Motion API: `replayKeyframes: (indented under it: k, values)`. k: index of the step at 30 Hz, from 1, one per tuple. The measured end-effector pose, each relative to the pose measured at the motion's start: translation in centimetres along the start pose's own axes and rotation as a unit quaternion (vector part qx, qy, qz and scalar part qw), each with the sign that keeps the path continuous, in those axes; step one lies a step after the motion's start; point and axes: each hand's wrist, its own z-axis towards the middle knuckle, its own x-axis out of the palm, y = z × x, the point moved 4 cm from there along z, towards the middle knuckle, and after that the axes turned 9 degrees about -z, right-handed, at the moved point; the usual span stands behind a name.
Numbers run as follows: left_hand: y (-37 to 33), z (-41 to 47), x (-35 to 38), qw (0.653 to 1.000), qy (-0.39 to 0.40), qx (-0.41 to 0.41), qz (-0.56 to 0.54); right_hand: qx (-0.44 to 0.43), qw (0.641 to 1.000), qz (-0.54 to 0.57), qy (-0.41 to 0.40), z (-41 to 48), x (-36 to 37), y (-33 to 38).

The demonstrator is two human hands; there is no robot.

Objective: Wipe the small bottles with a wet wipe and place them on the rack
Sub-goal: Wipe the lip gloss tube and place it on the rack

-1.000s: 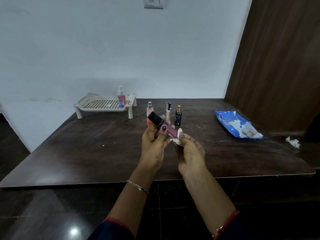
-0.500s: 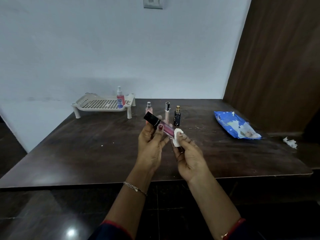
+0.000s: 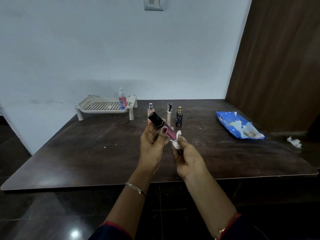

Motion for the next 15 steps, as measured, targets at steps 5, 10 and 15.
replayKeyframes:
  k: [5,10,15]
  values:
    - [0.3,-0.4,-0.1,1.0,-0.016,-0.005,0.008,-0.005,1.0,-0.011,-0.006,0.0,-0.5,-0.2]
    - [0.5,-0.7,-0.7,0.999,-0.021,-0.027,0.006,0.016,0.999,-0.04,-0.031,0.0,-0.9,-0.1]
    - [0.3,-1.0,-0.5,0.999,-0.001,-0.039,-0.03,-0.009,0.994,-0.074,-0.078,0.4,-1.3,0.0]
